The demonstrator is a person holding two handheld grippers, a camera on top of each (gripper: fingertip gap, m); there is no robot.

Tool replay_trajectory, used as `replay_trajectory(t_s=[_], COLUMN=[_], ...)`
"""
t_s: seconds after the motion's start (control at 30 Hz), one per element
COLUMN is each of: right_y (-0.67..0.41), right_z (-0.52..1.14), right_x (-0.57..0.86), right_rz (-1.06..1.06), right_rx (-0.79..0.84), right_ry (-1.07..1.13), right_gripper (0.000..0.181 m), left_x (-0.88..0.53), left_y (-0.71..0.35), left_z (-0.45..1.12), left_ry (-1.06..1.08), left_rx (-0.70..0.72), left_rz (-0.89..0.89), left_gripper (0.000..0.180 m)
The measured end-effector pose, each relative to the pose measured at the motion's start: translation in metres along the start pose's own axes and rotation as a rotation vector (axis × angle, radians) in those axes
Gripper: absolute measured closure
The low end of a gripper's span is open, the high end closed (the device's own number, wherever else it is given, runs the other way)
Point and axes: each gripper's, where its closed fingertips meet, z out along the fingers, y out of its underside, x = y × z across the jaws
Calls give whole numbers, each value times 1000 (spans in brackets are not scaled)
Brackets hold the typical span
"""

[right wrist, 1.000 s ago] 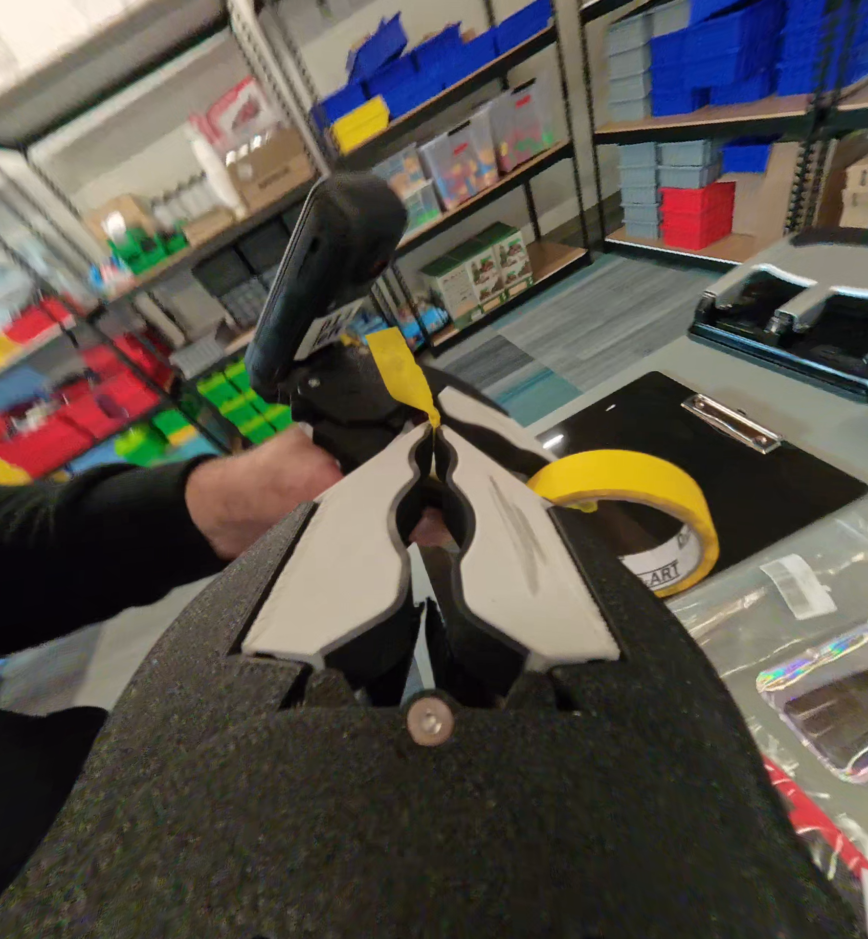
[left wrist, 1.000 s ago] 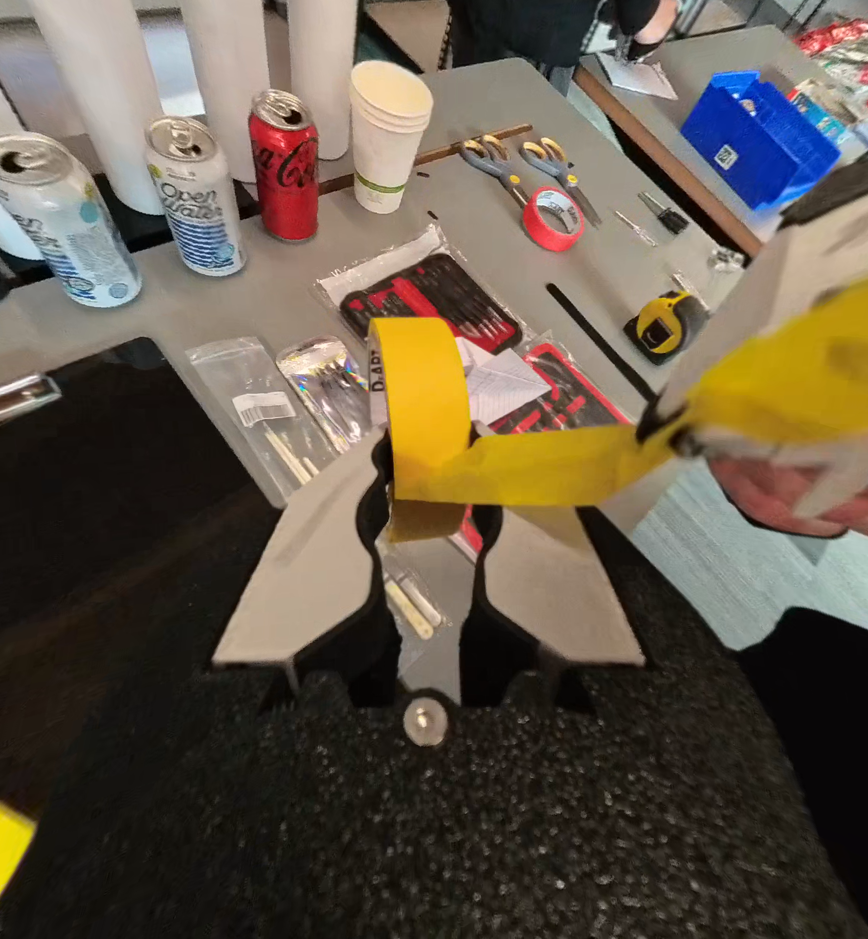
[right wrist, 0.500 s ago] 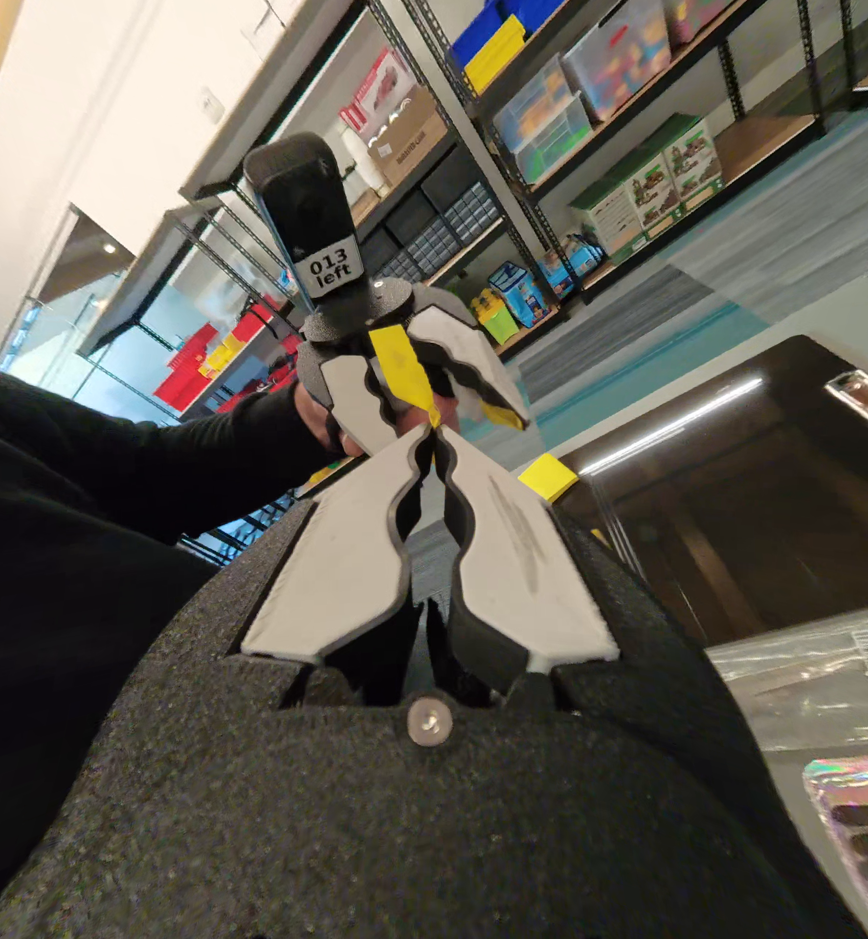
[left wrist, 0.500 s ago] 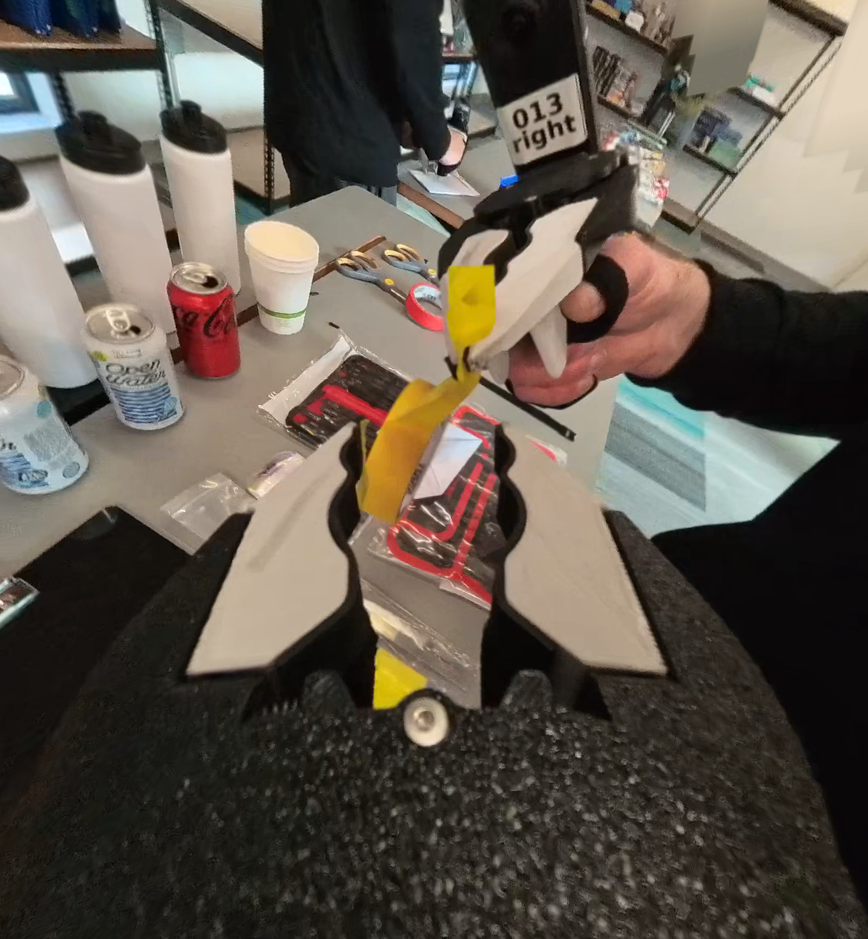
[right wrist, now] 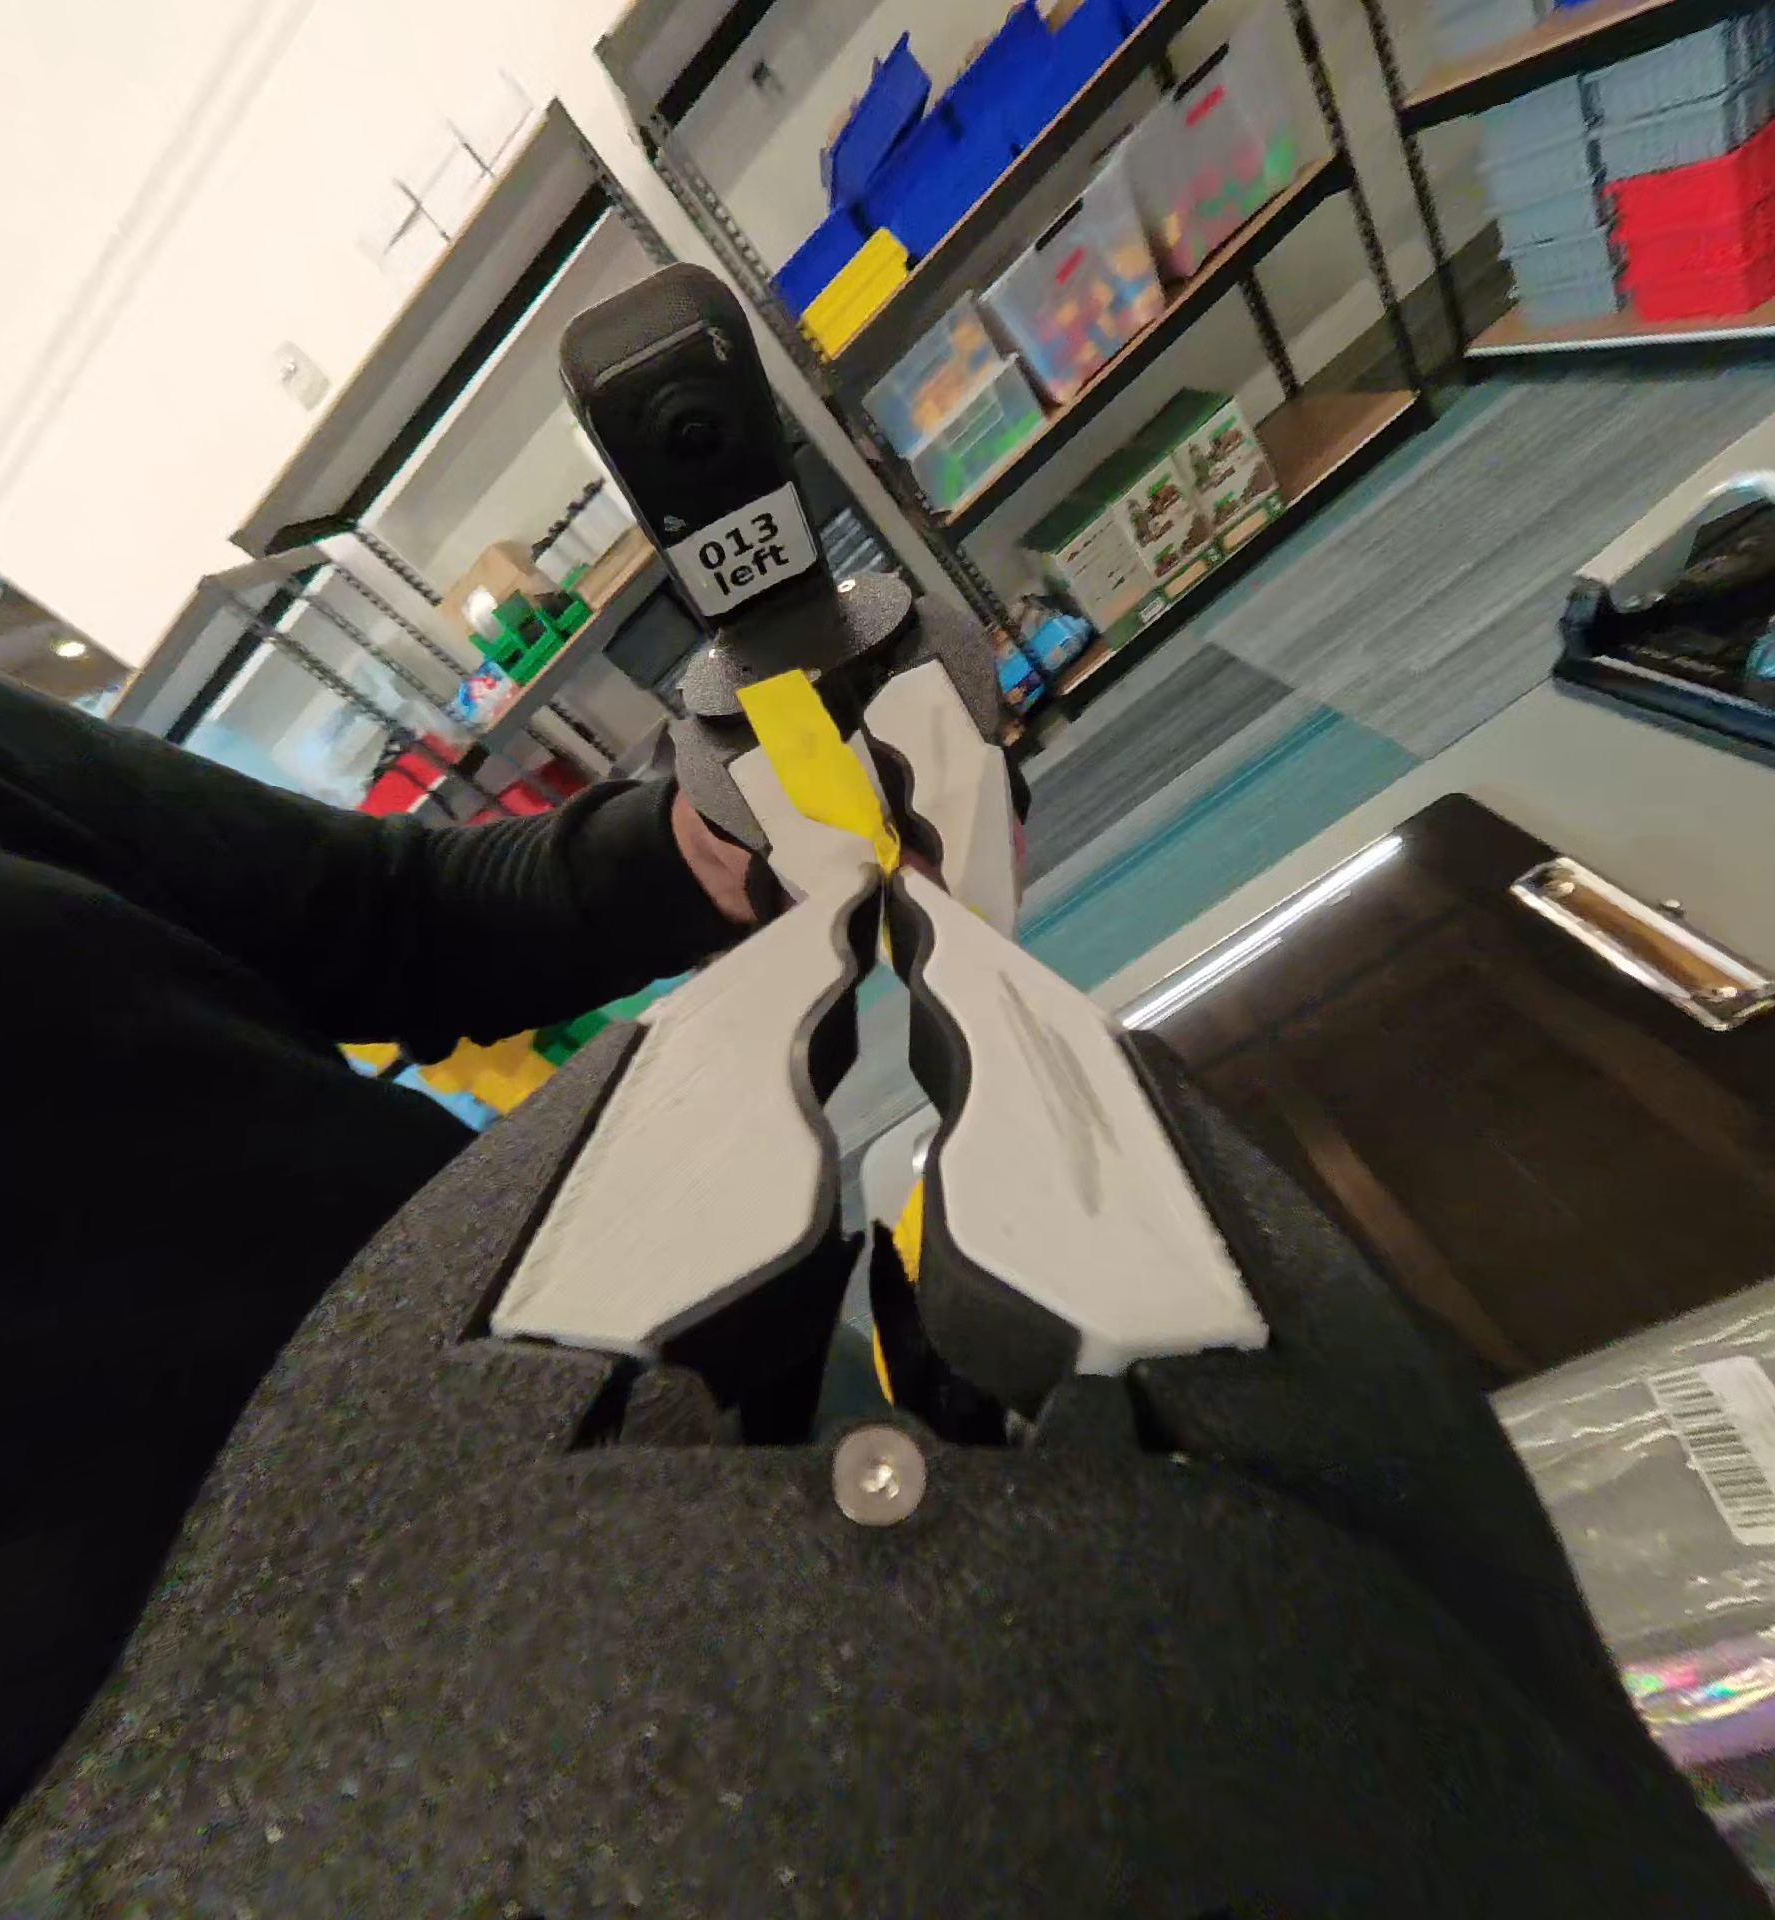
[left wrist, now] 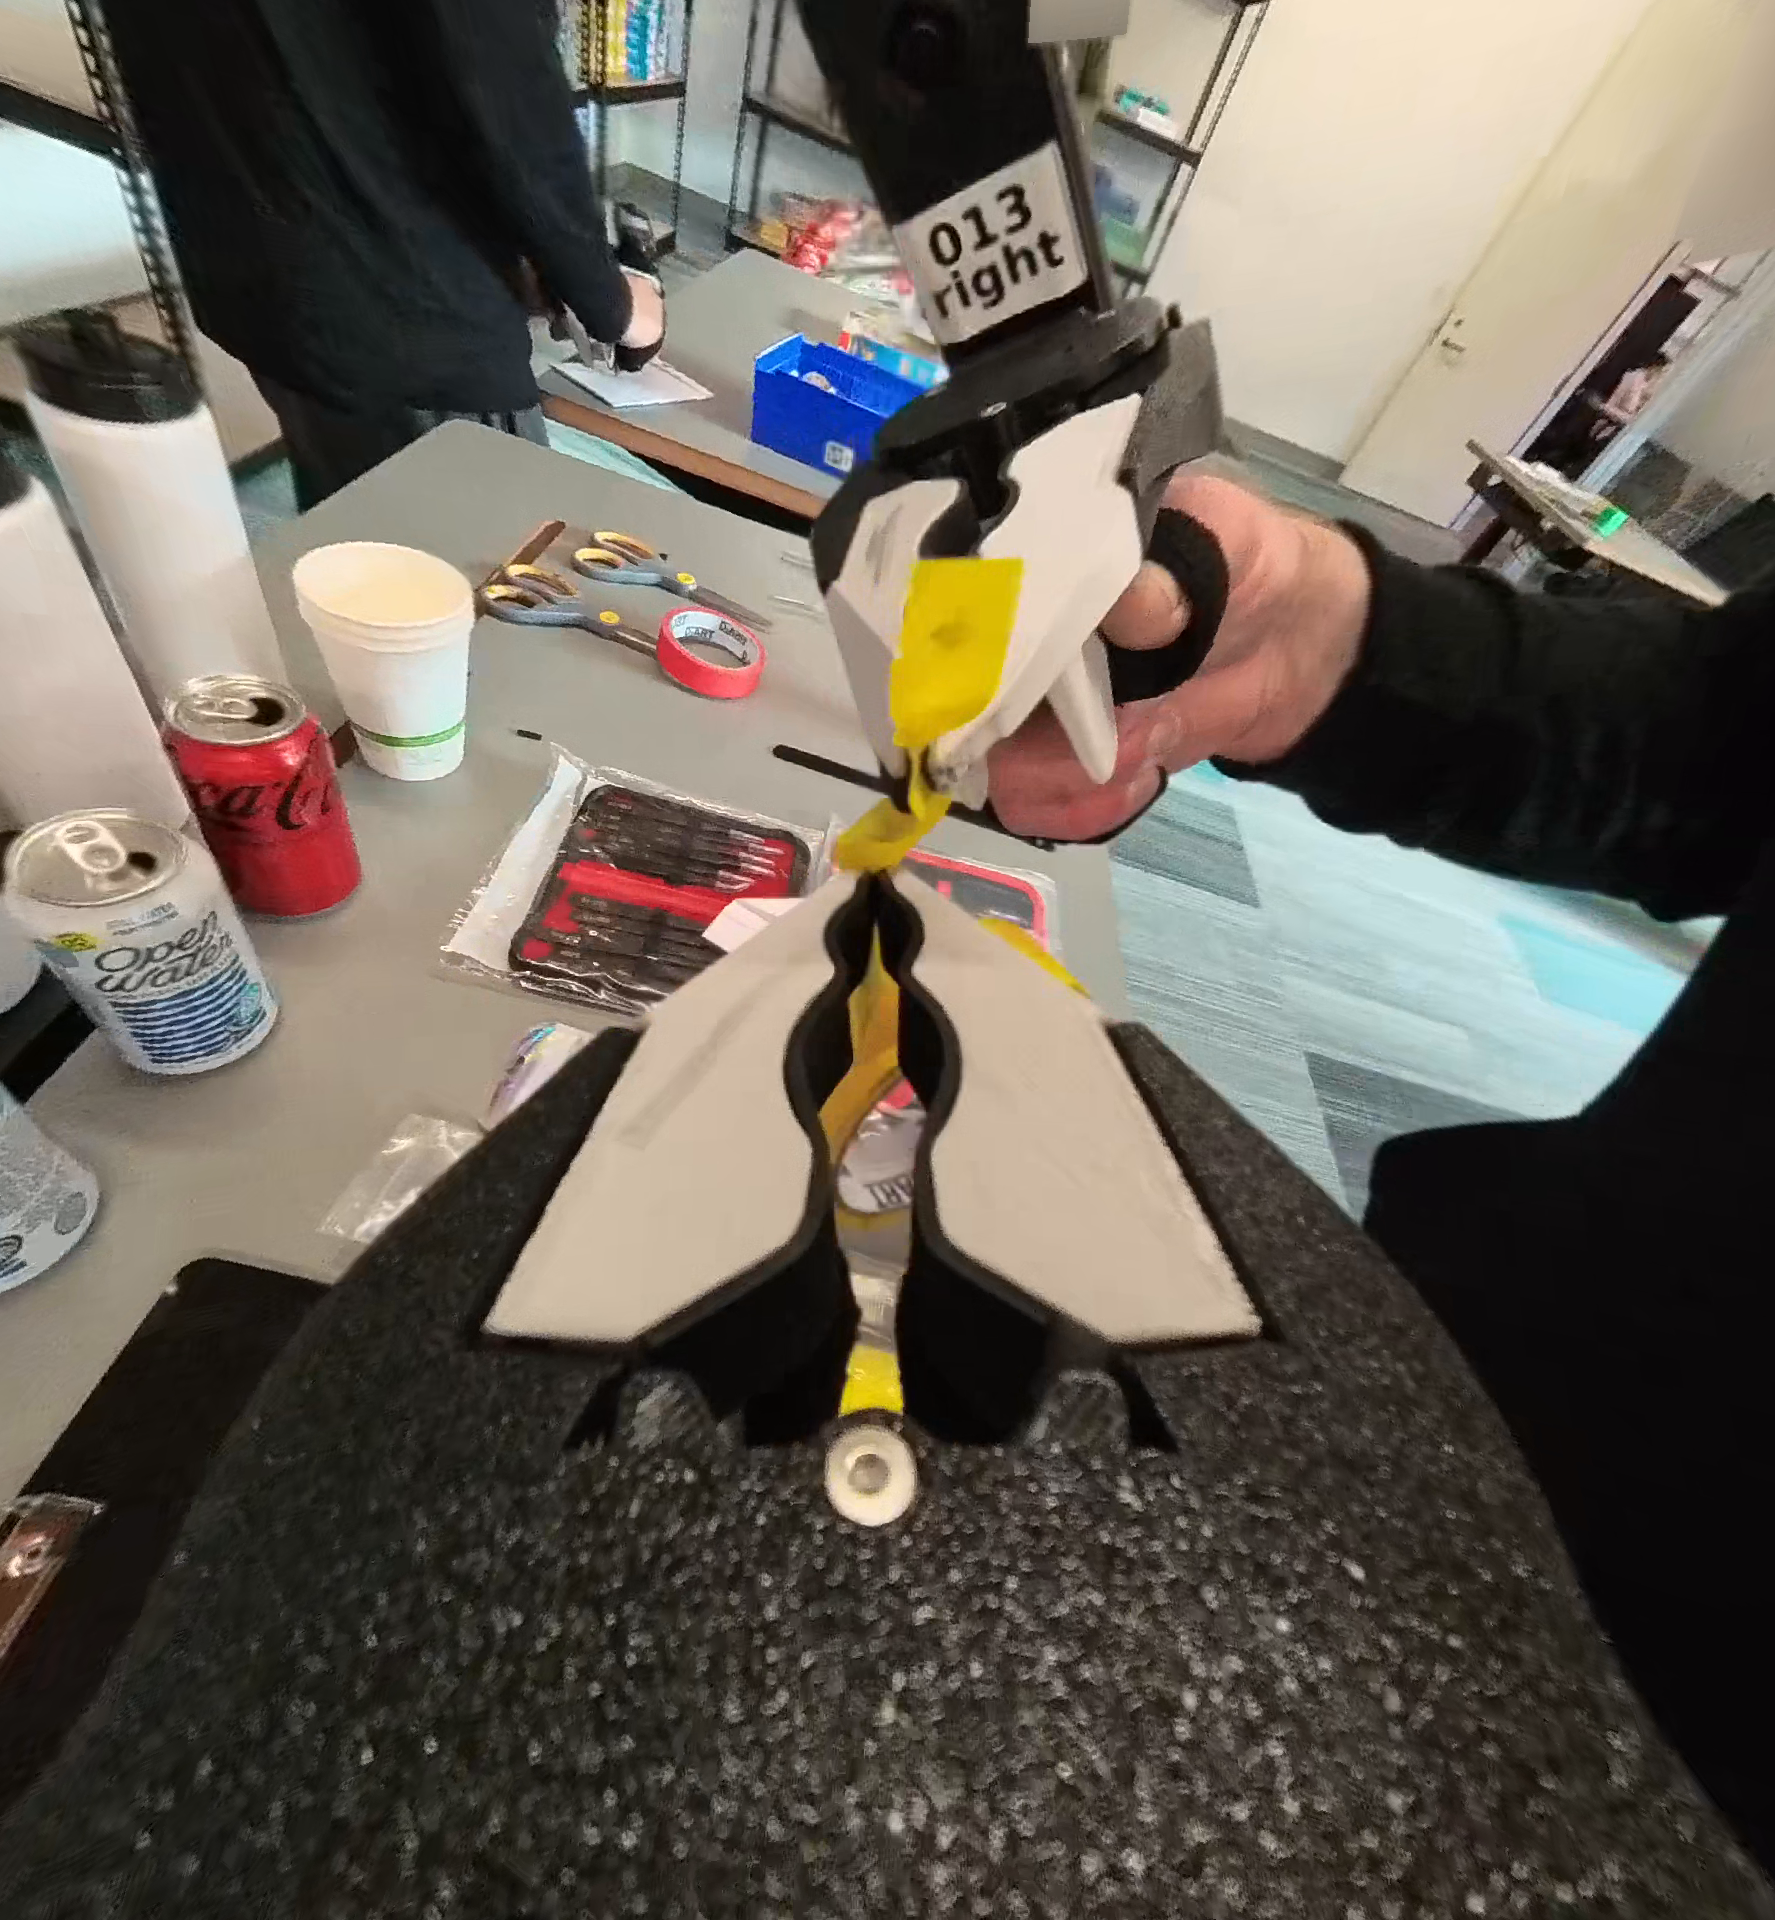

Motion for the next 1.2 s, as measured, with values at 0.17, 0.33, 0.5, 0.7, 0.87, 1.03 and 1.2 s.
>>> replay_trajectory(t_s=[0.17,0.33,0.5,0.7,0.87,1.03,1.2], right_y=[-7,-25,-52,-76,-90,-95,-90], right_z=[14,18,15,7,-3,-10,-5], right_x=[-1,-9,-16,-31,-36,-37,-42], right_rz=[-35,-22,-3,-34,-60,-65,-72], right_rx=[47,90,121,85,80,68,29], right_ry=[112,115,81,53,66,48,19], right_gripper=[181,181,181,181,181,181,181], left_x=[-7,-11,-17,-4,-3,-7,-1], left_y=[-1,-21,-43,-60,-71,-88,-96], left_z=[-16,-22,-19,-11,-7,-20,-26], left_ry=[33,38,52,210,223,201,228], left_rx=[35,31,36,82,107,152,126], left_rz=[-7,81,164,107,98,108,149], left_gripper=[159,142,148,135,128,126,142])
